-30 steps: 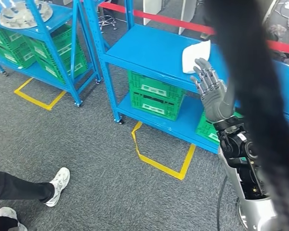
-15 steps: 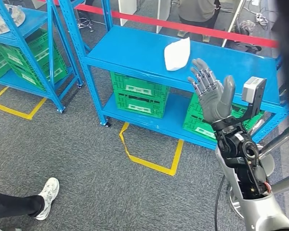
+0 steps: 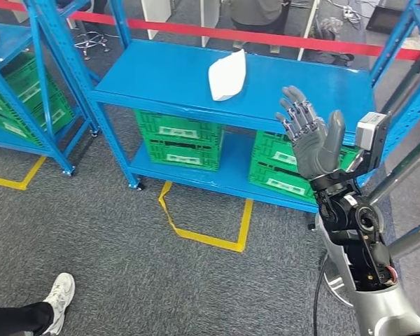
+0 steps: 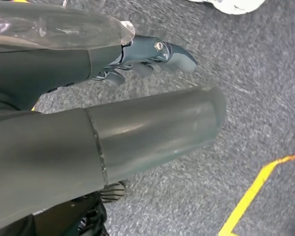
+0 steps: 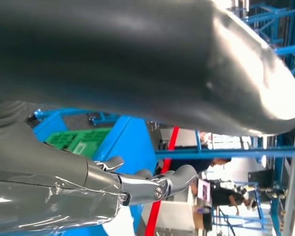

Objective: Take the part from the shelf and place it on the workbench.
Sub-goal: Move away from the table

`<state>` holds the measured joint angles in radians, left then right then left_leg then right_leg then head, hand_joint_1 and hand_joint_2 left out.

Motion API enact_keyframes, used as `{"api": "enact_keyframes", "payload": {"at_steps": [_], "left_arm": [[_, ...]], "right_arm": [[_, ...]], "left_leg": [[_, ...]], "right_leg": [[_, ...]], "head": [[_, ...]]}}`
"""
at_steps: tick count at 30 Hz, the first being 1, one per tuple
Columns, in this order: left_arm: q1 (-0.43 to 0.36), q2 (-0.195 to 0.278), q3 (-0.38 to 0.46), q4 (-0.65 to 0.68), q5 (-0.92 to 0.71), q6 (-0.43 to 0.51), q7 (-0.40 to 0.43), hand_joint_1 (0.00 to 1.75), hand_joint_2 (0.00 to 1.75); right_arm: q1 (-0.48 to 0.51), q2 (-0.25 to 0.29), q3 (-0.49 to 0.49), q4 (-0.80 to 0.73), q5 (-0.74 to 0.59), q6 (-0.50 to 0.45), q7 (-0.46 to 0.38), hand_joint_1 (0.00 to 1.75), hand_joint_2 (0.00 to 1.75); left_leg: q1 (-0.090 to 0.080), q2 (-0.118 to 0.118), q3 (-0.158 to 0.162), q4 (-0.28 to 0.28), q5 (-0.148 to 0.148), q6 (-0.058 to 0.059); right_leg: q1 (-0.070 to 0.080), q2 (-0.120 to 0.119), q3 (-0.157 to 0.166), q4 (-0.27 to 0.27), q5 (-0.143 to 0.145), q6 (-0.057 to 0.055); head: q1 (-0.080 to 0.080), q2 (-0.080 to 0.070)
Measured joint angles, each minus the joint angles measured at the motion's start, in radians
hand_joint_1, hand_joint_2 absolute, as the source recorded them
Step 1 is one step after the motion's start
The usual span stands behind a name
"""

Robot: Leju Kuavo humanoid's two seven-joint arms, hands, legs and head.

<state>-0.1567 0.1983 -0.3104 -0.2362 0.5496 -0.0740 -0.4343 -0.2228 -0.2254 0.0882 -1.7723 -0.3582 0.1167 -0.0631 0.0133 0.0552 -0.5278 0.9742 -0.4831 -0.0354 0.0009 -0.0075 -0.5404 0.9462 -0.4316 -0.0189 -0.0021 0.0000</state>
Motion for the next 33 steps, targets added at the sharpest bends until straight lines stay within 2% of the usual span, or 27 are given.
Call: {"api": "enact_keyframes", "payload": {"at_steps": [1, 3, 4, 5, 6, 8, 9, 10, 11, 13, 14, 15, 16, 18, 19, 20, 21, 22, 23, 24, 25, 26, 27, 29, 30, 31, 33], "left_arm": [[-0.001, 0.0, -0.001, 0.0, 0.0, 0.0, 0.0, 0.0, 0.0], [0.001, 0.001, -0.003, 0.0, 0.001, 0.0, -0.001, 0.0, 0.0], [0.003, 0.001, -0.004, 0.0, 0.001, 0.0, -0.001, 0.0, 0.0], [0.005, 0.001, -0.005, 0.0, 0.001, 0.0, -0.001, 0.0, 0.0], [0.006, 0.001, -0.006, 0.0, 0.001, 0.0, -0.001, 0.0, 0.0], [0.006, 0.001, -0.006, 0.0, 0.001, 0.0, -0.001, 0.0, 0.0], [0.005, 0.002, -0.006, 0.0, 0.001, 0.0, -0.001, 0.0, 0.0], [0.004, 0.003, -0.006, 0.0, 0.001, 0.001, -0.001, 0.0, 0.0], [0.004, 0.003, -0.006, 0.0, 0.002, 0.001, -0.001, 0.0, 0.0], [0.002, 0.002, -0.007, 0.0, 0.004, 0.003, -0.001, 0.0, 0.0], [0.0, 0.001, -0.007, 0.0, 0.005, 0.005, -0.001, 0.0, 0.0], [-0.002, 0.001, -0.007, 0.0, 0.006, 0.007, -0.001, 0.0, 0.0], [-0.003, 0.0, -0.007, 0.0, 0.006, 0.008, -0.001, 0.0, 0.0], [-0.001, 0.001, -0.007, 0.0, 0.007, 0.009, -0.001, 0.0, 0.0], [0.0, 0.001, -0.007, 0.0, 0.008, 0.01, -0.001, 0.0, 0.0], [0.001, 0.0, -0.007, 0.0, 0.009, 0.011, -0.001, 0.0, 0.0], [0.001, 0.0, -0.007, 0.0, 0.009, 0.011, -0.001, 0.0, 0.0], [0.001, -0.001, -0.007, 0.0, 0.01, 0.013, -0.001, 0.0, 0.0], [0.001, -0.002, -0.007, 0.0, 0.012, 0.015, 0.0, 0.0, 0.0], [0.001, -0.002, -0.007, 0.0, 0.013, 0.018, 0.0, 0.0, 0.0], [0.001, -0.003, -0.007, 0.0, 0.015, 0.02, 0.001, 0.0, 0.0], [0.0, -0.004, -0.007, 0.0, 0.017, 0.022, 0.003, 0.0, 0.0], [0.0, -0.004, -0.007, 0.0, 0.018, 0.024, 0.004, 0.0, 0.0], [-0.001, -0.004, -0.007, 0.0, 0.021, 0.027, 0.006, 0.0, 0.0], [-0.002, -0.004, -0.007, 0.0, 0.021, 0.028, 0.007, 0.0, 0.0], [-0.003, -0.005, -0.007, 0.0, 0.022, 0.029, 0.007, 0.0, 0.0], [-0.002, -0.005, -0.007, 0.0, 0.023, 0.03, 0.007, 0.0, 0.0]], "right_arm": [[-0.001, 0.0, 0.0, -0.001, 0.0, 0.0, 0.0, 0.0, 0.0], [0.0, 0.0, 0.002, -0.001, 0.0, 0.001, 0.001, 0.0, 0.0], [0.001, 0.0, 0.002, -0.001, 0.0, 0.001, 0.001, 0.0, 0.0], [0.002, 0.0, 0.002, -0.001, 0.0, 0.001, 0.002, 0.0, 0.0], [0.002, 0.0, 0.003, -0.001, 0.0, 0.001, 0.002, 0.0, 0.0], [0.002, 0.0, 0.003, -0.001, -0.001, 0.001, 0.002, 0.0, 0.0], [0.002, 0.0, 0.002, -0.001, -0.001, 0.001, 0.002, 0.0, 0.0], [0.001, 0.0, 0.002, -0.001, -0.001, 0.001, 0.002, 0.0, 0.0], [0.001, 0.0, 0.002, -0.002, -0.001, 0.001, 0.002, 0.0, 0.0], [0.001, -0.001, 0.002, -0.002, -0.001, 0.002, 0.003, 0.0, 0.0], [0.001, -0.001, 0.001, -0.002, -0.002, 0.002, 0.003, 0.0, 0.0], [0.0, -0.003, 0.001, -0.003, -0.002, 0.002, 0.004, 0.0, 0.0], [-0.001, -0.004, 0.001, -0.004, -0.002, 0.003, 0.004, 0.0, 0.0], [-0.003, -0.005, 0.002, -0.003, -0.004, 0.005, 0.005, 0.0, 0.0], [-0.002, -0.005, 0.002, -0.003, -0.006, 0.005, 0.006, 0.0, 0.0], [-0.002, -0.005, 0.002, -0.002, -0.009, 0.006, 0.006, 0.0, 0.0], [-0.002, -0.005, 0.003, -0.001, -0.011, 0.006, 0.006, 0.0, 0.0], [-0.003, -0.005, 0.003, -0.001, -0.013, 0.007, 0.005, 0.0, 0.0], [-0.004, -0.005, 0.003, -0.001, -0.014, 0.008, 0.004, 0.0, 0.0], [-0.005, -0.005, 0.003, -0.001, -0.015, 0.011, 0.003, 0.0, 0.0], [-0.007, -0.005, 0.003, -0.001, -0.015, 0.013, 0.002, 0.0, 0.0], [-0.009, -0.005, 0.004, -0.001, -0.015, 0.015, 0.001, 0.0, 0.0], [-0.01, -0.005, 0.006, -0.001, -0.014, 0.017, 0.0, 0.0, 0.0], [-0.013, -0.005, 0.008, -0.001, -0.013, 0.019, -0.001, 0.0, 0.0], [-0.016, -0.005, 0.008, -0.001, -0.012, 0.02, -0.002, 0.0, 0.0], [-0.02, -0.005, 0.009, -0.001, -0.012, 0.021, -0.002, 0.0, 0.0], [-0.024, -0.005, 0.01, 0.0, -0.012, 0.023, -0.004, 0.0, 0.0]], "left_leg": [[0.002, -0.017, -0.024, 0.051, -0.029, -0.004], [0.003, -0.042, -0.095, 0.193, -0.092, -0.009], [0.003, -0.046, -0.126, 0.248, -0.107, -0.01], [0.003, -0.048, -0.141, 0.268, -0.101, -0.01], [0.003, -0.049, -0.136, 0.247, -0.077, -0.008], [0.003, -0.064, -0.08, 0.112, 0.001, -0.002], [0.004, -0.078, -0.05, 0.044, 0.028, 0.002], [0.003, -0.088, -0.029, -0.003, 0.043, 0.006], [0.003, -0.094, -0.019, -0.025, 0.046, 0.011], [0.003, -0.083, -0.015, -0.032, 0.045, 0.02], [0.004, -0.076, -0.014, -0.035, 0.047, 0.025], [0.005, -0.069, -0.012, -0.038, 0.048, 0.031], [0.007, -0.061, -0.011, -0.041, 0.049, 0.035], [0.006, -0.047, -0.01, -0.041, 0.048, 0.041], [0.005, -0.04, -0.01, -0.041, 0.046, 0.041], [0.005, -0.033, -0.009, -0.041, 0.045, 0.041], [0.005, -0.026, -0.006, -0.04, 0.043, 0.04], [0.006, -0.02, -0.001, -0.04, 0.04, 0.037], [0.006, -0.015, 0.004, -0.04, 0.036, 0.033], [0.004, -0.009, 0.008, -0.039, 0.032, 0.028], [0.001, -0.004, 0.011, -0.038, 0.029, 0.024], [-0.002, 0.001, 0.012, -0.037, 0.027, 0.019], [-0.004, 0.009, 0.012, -0.037, 0.026, 0.015], [-0.003, 0.018, 0.014, -0.034, 0.018, 0.006], [-0.001, 0.01, 0.008, -0.017, 0.004, 0.001], [0.001, -0.006, -0.01, 0.022, -0.02, -0.003], [0.002, -0.038, -0.08, 0.162, -0.084, -0.007]], "right_leg": [[-0.002, 0.006, 0.001, -0.003, 0.003, -0.005], [-0.001, 0.019, -0.002, -0.003, 0.004, -0.011], [-0.001, 0.027, -0.003, -0.003, 0.004, -0.012], [0.0, 0.036, -0.003, -0.003, 0.004, -0.012], [0.0, 0.045, -0.003, -0.002, 0.005, -0.012], [-0.001, 0.062, -0.001, -0.001, 0.003, -0.01], [0.001, 0.07, -0.003, 0.002, 0.002, -0.007], [0.002, 0.077, -0.005, 0.004, 0.001, -0.003], [0.002, 0.084, -0.007, 0.005, 0.001, 0.002], [0.001, 0.097, -0.011, 0.004, 0.002, 0.014], [0.001, 0.091, -0.013, 0.01, -0.003, 0.02], [0.001, 0.077, -0.024, 0.033, -0.019, 0.025], [0.0, 0.059, -0.045, 0.08, -0.048, 0.031], [-0.004, 0.026, -0.112, 0.226, -0.119, 0.04], [-0.007, 0.02, -0.143, 0.289, -0.142, 0.043], [-0.01, 0.017, -0.158, 0.319, -0.144, 0.046], [-0.012, 0.014, -0.151, 0.306, -0.125, 0.047], [-0.013, 0.009, -0.124, 0.251, -0.089, 0.048], [-0.014, -0.005, -0.086, 0.174, -0.049, 0.047], [-0.01, -0.022, -0.05, 0.101, -0.02, 0.045], [-0.008, -0.036, -0.026, 0.049, -0.004, 0.041], [-0.004, -0.044, -0.016, 0.023, -0.001, 0.036], [-0.001, -0.042, -0.016, 0.017, -0.005, 0.03], [-0.003, -0.024, -0.017, 0.014, -0.003, 0.017], [-0.004, -0.016, -0.015, 0.011, -0.002, 0.009], [-0.006, -0.009, -0.014, 0.009, 0.0, 0.003], [-0.007, 0.005, -0.014, 0.007, 0.002, -0.005]], "head": [[-0.001, 0.0], [-0.004, 0.0], [-0.004, 0.0], [-0.004, 0.0], [-0.004, 0.0], [-0.004, 0.0], [-0.004, 0.0], [-0.004, 0.0], [-0.004, 0.0], [-0.004, 0.0], [-0.003, 0.0], [0.002, 0.0], [0.009, 0.0], [0.023, 0.0], [0.028, 0.0], [0.032, 0.0], [0.036, 0.0], [0.041, 0.0], [0.047, 0.0], [0.052, 0.0], [0.056, 0.0], [0.058, 0.0], [0.056, 0.0], [0.052, 0.0], [0.048, 0.0], [0.044, 0.0], [0.031, 0.0]]}}
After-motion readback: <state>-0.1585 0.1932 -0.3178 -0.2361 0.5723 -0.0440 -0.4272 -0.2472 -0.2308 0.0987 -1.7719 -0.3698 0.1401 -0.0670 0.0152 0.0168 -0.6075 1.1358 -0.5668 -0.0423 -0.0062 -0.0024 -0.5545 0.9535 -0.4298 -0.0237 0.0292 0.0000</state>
